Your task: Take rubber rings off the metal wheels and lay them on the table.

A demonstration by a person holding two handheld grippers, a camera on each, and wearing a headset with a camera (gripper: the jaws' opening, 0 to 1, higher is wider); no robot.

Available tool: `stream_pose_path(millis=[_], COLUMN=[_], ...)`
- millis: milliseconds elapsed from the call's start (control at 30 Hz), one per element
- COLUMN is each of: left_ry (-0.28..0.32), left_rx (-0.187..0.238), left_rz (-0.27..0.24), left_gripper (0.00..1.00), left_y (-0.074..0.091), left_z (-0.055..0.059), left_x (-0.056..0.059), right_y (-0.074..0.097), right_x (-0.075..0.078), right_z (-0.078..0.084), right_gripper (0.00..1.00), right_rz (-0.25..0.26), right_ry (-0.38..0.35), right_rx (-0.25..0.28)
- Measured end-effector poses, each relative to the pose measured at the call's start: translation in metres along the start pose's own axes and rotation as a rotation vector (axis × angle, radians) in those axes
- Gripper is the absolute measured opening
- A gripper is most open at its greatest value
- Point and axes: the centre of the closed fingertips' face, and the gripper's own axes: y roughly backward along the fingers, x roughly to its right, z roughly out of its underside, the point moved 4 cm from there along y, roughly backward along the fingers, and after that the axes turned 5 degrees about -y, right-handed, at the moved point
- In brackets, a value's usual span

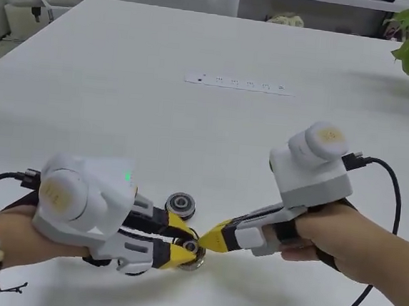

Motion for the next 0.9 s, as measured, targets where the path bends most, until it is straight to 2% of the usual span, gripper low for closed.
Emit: stream_pose_path(millis=[233, 467, 600, 733, 800, 900], left_ry=[-0.014, -0.035, -0.042, -0.044, -0.045, -0.051], left_rx=[-0.003, -0.008, -0.003, 0.009, 0.009, 0.003], left_rz=[0.065, 0.079, 0.079, 0.052, 0.046, 0.011], left_gripper=[0.27, 0.45, 0.56, 0.65, 0.69, 0.74], left_y=[0.009, 0.028, 0.039, 0.061, 0.067, 0.082], left_z=[-0.007, -0.019, -0.025, -0.034, -0.035, -0.035], left_x=[0.007, 0.005, 0.004, 0.001, 0.0, -0.004], right_y=[0.002, 0.006, 0.009, 0.011, 0.012, 0.012], right_x=[0.002, 0.001, -0.001, -0.002, -0.004, -0.007], right_z=[0.0, -0.002, -0.006, -0.009, -0.011, -0.014], right_gripper=[0.0, 0.0, 0.0, 0.0, 0.0, 0.0], right_rz=[0.011, 0.013, 0.011, 0.006, 0.002, -0.003], right_ry=[-0.005, -0.014, -0.018, -0.019, -0.017, -0.013], right_rx=[0.006, 0.024, 0.044, 0.063, 0.07, 0.08])
